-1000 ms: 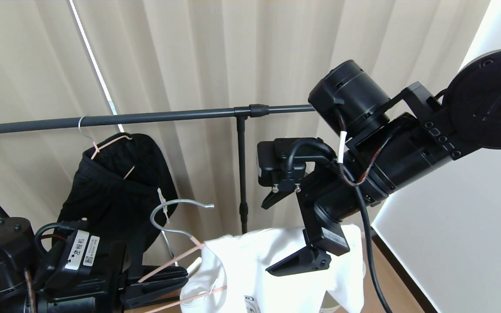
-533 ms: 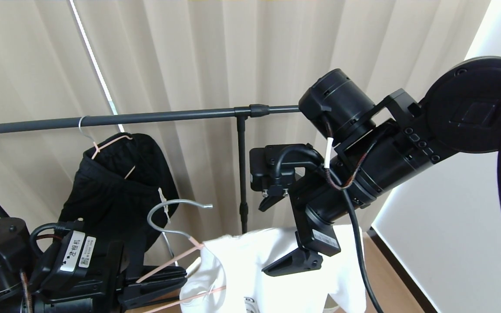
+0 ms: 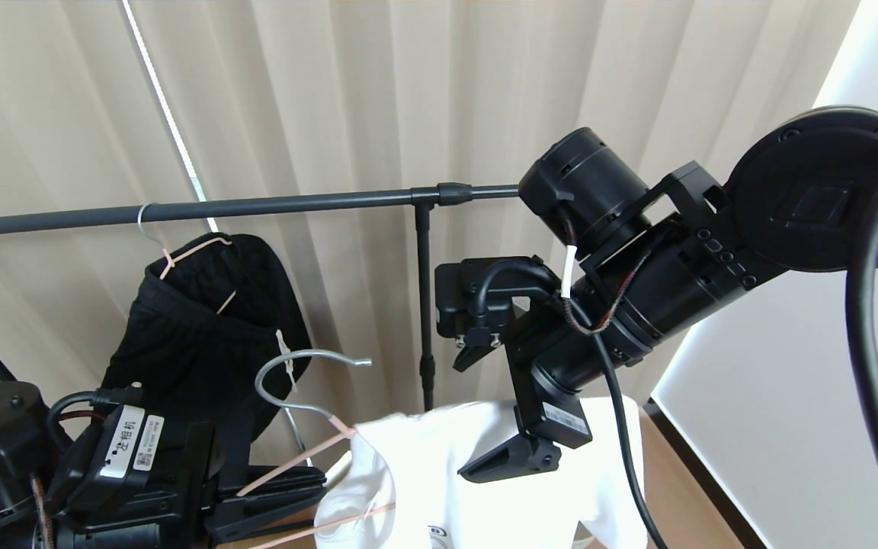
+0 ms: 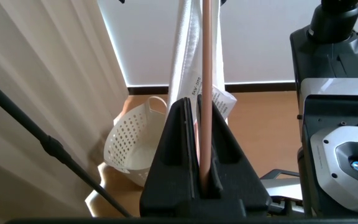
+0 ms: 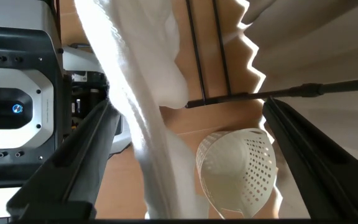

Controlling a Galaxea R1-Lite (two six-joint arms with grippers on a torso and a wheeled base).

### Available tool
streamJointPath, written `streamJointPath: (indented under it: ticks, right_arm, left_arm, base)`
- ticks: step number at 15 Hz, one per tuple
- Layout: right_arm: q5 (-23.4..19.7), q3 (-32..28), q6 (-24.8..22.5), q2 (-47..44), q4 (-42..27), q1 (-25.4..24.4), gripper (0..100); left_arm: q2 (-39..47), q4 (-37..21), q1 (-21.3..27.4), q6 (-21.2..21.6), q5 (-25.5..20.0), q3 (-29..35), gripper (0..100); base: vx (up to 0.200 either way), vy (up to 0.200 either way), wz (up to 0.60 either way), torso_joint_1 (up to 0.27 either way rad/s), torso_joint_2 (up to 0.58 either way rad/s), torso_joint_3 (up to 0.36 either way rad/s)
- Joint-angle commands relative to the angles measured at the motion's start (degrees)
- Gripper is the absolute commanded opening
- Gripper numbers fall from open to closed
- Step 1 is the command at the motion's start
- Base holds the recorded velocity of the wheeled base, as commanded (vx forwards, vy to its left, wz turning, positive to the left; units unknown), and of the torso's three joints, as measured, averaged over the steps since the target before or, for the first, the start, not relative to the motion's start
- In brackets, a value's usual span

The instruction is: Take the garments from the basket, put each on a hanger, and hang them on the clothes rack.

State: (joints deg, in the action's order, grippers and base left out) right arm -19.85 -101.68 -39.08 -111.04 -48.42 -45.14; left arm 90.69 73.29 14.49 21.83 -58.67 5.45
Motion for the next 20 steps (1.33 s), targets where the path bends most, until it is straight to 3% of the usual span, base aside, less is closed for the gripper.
streamJointPath:
  ticks: [1,8,9,20]
  right_arm:
    - [0.07,-0.1,-0.03,-0.58,0.08,0.14,100]
    - [1.3,-0.36,-0.12,-0.58,0.08,0.32,100]
    - [1.3,-0.36,-0.12,-0.58,0.08,0.32,0]
    - [0.95,0.52,-0.12,0.04,0.08,0.41,0]
  left_arm:
    - [-0.69,0.01,0.01,-0.04,0.05,-0.09,0]
    - [-0.77,0.01,0.01,-0.12,0.05,-0.09,0]
    - [-0.86,0.01,0.1,-0.12,0.05,-0.09,0]
    - [-0.51,-0.08,-0.08,-0.74,0.05,0.35,0]
  base:
    - [0.0,0.0,0.0,0.0,0.0,0.0]
    - [0.0,0.0,0.0,0.0,0.0,0.0]
    - [0.0,0.0,0.0,0.0,0.0,0.0]
    - [0.0,0.0,0.0,0.0,0.0,0.0]
